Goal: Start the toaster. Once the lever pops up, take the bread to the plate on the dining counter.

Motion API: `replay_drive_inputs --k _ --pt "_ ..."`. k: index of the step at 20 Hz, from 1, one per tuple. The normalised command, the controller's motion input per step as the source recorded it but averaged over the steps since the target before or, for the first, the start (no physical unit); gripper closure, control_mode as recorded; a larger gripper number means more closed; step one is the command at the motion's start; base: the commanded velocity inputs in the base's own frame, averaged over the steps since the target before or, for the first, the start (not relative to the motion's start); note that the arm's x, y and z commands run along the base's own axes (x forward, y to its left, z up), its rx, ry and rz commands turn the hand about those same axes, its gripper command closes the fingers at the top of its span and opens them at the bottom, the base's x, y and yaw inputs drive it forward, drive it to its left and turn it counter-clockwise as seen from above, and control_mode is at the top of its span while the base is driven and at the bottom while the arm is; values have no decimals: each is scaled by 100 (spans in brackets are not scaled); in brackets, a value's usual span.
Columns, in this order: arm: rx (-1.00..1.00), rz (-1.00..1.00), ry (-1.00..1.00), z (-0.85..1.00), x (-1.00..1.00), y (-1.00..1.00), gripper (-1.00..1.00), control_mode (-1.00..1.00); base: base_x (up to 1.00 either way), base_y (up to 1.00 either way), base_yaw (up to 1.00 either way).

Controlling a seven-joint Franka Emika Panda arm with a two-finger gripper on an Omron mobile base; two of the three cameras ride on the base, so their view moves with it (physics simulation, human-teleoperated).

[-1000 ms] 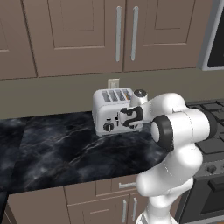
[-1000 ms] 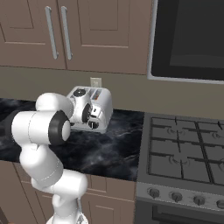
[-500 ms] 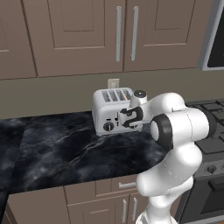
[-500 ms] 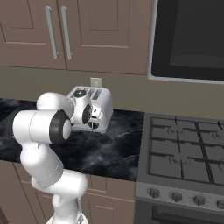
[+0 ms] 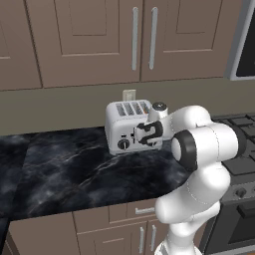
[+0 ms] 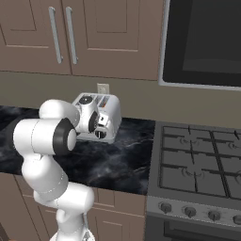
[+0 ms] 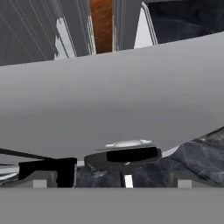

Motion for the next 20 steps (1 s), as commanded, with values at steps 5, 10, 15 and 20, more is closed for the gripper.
replay_drive_inputs --k 5,10,15,20 --pt "0 0 0 9 0 0 -100 -100 0 0 0" --pt "0 0 -1 30 0 0 -100 -100 0 0 0" --pt "0 0 -4 32 0 0 -100 -100 0 0 0" --pt "0 0 -1 27 0 0 -100 -100 0 0 0"
